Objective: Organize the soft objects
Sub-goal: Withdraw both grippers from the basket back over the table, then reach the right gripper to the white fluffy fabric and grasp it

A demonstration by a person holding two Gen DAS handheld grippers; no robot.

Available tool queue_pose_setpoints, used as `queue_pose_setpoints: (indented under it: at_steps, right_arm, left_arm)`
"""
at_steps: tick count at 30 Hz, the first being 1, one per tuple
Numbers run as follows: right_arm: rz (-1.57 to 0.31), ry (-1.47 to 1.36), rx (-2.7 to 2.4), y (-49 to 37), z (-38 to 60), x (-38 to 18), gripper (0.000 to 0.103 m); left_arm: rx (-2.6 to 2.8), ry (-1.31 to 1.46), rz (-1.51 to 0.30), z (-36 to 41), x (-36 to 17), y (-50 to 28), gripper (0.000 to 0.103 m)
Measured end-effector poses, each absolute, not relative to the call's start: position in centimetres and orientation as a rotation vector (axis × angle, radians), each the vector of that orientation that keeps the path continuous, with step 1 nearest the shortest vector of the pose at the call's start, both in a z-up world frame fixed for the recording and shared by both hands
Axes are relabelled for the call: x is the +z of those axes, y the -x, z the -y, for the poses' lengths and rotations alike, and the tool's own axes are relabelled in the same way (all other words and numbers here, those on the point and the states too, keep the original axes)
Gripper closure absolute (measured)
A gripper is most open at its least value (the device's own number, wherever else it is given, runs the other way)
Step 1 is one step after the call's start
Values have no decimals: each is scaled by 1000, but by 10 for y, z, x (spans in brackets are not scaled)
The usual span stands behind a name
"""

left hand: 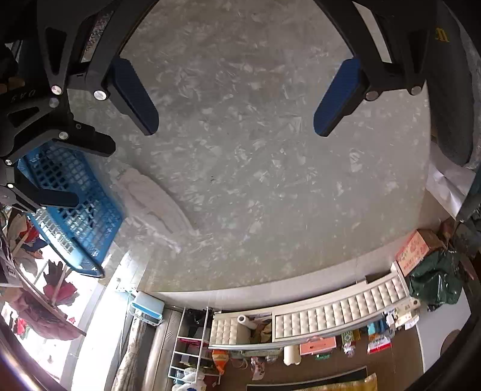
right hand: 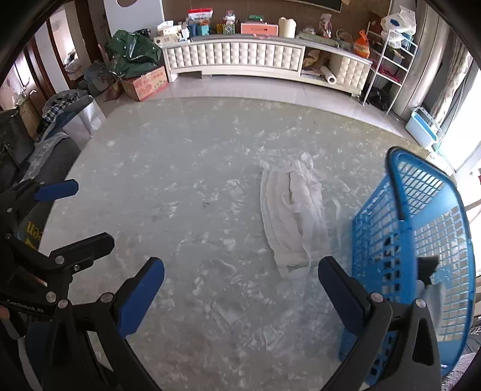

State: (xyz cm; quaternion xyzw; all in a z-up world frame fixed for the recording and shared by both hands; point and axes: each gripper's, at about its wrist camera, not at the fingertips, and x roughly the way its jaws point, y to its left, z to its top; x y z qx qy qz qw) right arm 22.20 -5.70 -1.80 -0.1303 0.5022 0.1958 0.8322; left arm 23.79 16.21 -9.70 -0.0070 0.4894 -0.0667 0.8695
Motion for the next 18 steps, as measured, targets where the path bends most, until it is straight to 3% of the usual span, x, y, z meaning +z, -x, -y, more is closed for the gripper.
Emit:
queue_pose_setpoints:
  at_steps: [18]
  right_arm:
    - [-1122,226,292,-274,71,-77,1]
  left_arm:
    - [-179,45,-1072,-163,-149,-283,0]
